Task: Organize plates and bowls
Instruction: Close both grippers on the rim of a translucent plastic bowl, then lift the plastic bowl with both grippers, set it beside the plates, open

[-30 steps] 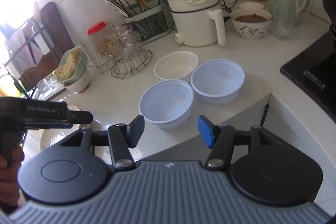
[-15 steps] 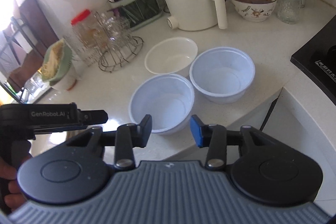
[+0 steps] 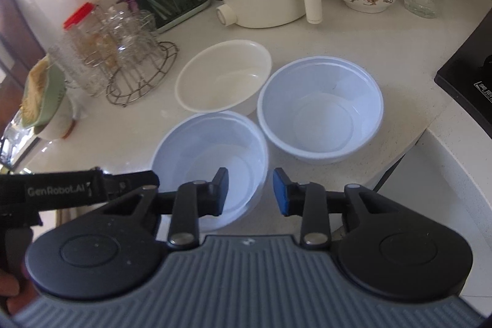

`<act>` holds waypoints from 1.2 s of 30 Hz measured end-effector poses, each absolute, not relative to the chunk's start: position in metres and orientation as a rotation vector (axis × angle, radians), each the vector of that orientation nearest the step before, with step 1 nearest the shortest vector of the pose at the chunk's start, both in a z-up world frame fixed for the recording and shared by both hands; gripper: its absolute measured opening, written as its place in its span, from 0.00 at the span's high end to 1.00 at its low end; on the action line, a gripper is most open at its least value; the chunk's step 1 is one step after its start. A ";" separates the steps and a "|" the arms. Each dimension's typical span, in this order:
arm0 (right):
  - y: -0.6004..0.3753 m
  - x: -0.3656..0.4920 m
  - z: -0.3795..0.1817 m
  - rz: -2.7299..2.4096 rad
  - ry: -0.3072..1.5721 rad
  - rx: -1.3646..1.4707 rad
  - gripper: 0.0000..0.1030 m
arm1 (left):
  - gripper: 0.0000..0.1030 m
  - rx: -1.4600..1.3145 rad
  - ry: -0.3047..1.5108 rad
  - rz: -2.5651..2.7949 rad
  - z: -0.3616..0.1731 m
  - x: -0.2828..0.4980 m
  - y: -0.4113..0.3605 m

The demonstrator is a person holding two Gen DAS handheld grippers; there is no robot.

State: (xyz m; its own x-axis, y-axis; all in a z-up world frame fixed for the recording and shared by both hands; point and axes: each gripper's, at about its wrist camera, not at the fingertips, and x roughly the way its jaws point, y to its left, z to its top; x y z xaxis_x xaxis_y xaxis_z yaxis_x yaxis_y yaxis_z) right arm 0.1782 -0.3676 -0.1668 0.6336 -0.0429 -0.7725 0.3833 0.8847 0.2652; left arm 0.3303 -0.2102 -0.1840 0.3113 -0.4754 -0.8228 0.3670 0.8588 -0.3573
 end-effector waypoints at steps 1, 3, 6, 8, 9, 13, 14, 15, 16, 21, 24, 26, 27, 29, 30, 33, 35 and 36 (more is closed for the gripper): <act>-0.368 0.179 -0.168 -0.264 0.858 0.428 0.68 | 0.65 -0.100 1.121 -0.544 -0.185 0.331 -0.211; -0.370 0.182 -0.171 -0.269 0.859 0.424 0.71 | 0.72 -0.084 1.124 -0.534 -0.187 0.334 -0.215; -0.374 0.183 -0.174 -0.267 0.863 0.440 0.81 | 0.79 -0.094 1.135 -0.547 -0.189 0.338 -0.220; -0.375 0.183 -0.174 -0.264 0.868 0.447 0.85 | 0.82 -0.086 1.132 -0.552 -0.188 0.338 -0.223; -0.376 0.182 -0.173 -0.260 0.867 0.454 0.86 | 0.82 -0.078 1.129 -0.550 -0.187 0.338 -0.225; -0.377 0.178 -0.171 -0.246 0.873 0.460 0.86 | 0.82 -0.084 1.128 -0.545 -0.182 0.336 -0.225; -0.377 0.177 -0.170 -0.240 0.872 0.461 0.86 | 0.82 -0.085 1.126 -0.544 -0.180 0.335 -0.224; -0.376 0.177 -0.168 -0.233 0.872 0.463 0.86 | 0.82 -0.083 1.123 -0.541 -0.177 0.334 -0.222; -0.376 0.176 -0.167 -0.224 0.871 0.465 0.86 | 0.82 -0.083 1.118 -0.536 -0.175 0.333 -0.220; -0.362 0.180 -0.163 -0.161 0.879 0.456 0.86 | 0.82 -0.086 1.107 -0.485 -0.165 0.326 -0.198; -0.350 0.185 -0.162 -0.113 0.881 0.444 0.86 | 0.82 -0.106 1.108 -0.441 -0.162 0.325 -0.180; -0.342 0.190 -0.161 -0.079 0.885 0.433 0.86 | 0.82 -0.113 1.107 -0.412 -0.161 0.325 -0.168; -0.337 0.192 -0.160 -0.063 0.886 0.427 0.86 | 0.82 -0.115 1.109 -0.399 -0.161 0.325 -0.163; -0.328 0.197 -0.160 -0.034 0.886 0.399 0.86 | 0.82 -0.102 1.104 -0.381 -0.159 0.324 -0.154; -0.325 0.200 -0.160 -0.022 0.890 0.390 0.86 | 0.82 -0.074 1.095 -0.373 -0.158 0.323 -0.153; -0.310 0.206 -0.161 0.006 0.916 0.345 0.85 | 0.81 -0.023 1.089 -0.354 -0.158 0.322 -0.149; -0.302 0.208 -0.161 0.014 0.918 0.306 0.85 | 0.80 -0.009 1.091 -0.345 -0.159 0.324 -0.146; -0.299 0.209 -0.162 0.017 0.923 0.301 0.85 | 0.80 -0.002 1.095 -0.341 -0.161 0.325 -0.145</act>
State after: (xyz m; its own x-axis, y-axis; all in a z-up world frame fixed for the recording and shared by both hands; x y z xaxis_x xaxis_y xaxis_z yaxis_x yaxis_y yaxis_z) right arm 0.2093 -0.2993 -0.1615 0.6061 0.1430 -0.7824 0.1137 0.9580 0.2632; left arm 0.3255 -0.1455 -0.1608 0.4111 -0.2723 -0.8700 0.2703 0.9478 -0.1690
